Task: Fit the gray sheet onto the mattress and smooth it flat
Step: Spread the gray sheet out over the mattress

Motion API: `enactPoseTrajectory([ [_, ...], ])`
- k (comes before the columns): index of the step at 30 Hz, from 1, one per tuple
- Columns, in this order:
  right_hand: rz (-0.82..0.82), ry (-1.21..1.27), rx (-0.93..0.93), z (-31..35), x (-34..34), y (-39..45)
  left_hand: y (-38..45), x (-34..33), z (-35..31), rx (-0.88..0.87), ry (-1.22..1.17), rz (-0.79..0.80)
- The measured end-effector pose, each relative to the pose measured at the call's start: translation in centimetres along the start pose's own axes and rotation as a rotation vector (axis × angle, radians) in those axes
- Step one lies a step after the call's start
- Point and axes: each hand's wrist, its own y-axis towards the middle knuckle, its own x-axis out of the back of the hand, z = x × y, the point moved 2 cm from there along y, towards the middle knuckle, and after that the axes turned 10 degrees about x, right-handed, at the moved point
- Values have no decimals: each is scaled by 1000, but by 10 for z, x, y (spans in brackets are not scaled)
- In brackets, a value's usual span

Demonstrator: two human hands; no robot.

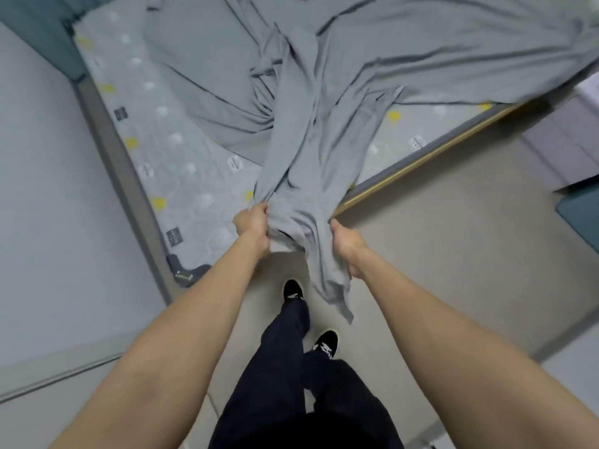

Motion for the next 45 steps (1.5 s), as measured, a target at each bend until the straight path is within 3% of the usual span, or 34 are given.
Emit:
enactPoseTrajectory([
  [2, -50, -51, 34, -4, -17, -17, 3, 46, -11, 20, -11, -40],
  [5, -150, -156, 77, -6, -38, -31, 24, 109, -25, 136, 146, 31],
  [8, -233, -486, 44, -5, -67, -51, 6, 155, -40, 208, 293, 121],
  [10, -284, -658, 119, 3, -87, -64, -11, 171, -44, 162, 240, 176],
  [12, -184, -529, 279, 22, -133, -70, -15, 201, -48, -38, 176, 144],
  [14, 2, -241, 296, 43, -194, -66, -15, 232, -51, -234, 303, 54],
  [15, 30, -147, 267, 50, -220, -62, -20, 242, -49, -274, 398, 93],
  [17, 14, -122, 255, 63, -269, -59, -28, 264, -51, -235, 577, 301],
  [19, -44, -265, 260, 72, -298, -68, -28, 281, -59, -40, 817, 545],
  [21, -58, -382, 272, 73, -316, -72, -7, 298, -78, 110, 996, 562],
  [24, 6, -393, 271, 67, -324, -76, 45, 295, -100, 160, 811, 290],
  [28, 152, -407, 285, 59, -315, -87, 89, 234, -102, 359, 410, 385],
  [35, 133, -428, 89, 83, -283, -36, 140, 166, -138, 295, 218, 311],
  [37, -46, -444, 124, 105, -279, -13, 141, 169, -155, 177, 331, 233],
  [39, -169, -402, 164, 132, -281, 7, 137, 174, -176, -18, 591, 174],
  [43, -49, -308, 185, 179, -300, 41, 135, 174, -210, -3, 1158, 450],
  [45, -12, -317, 204, 197, -311, 59, 152, 164, -237, -79, 1179, 369],
])
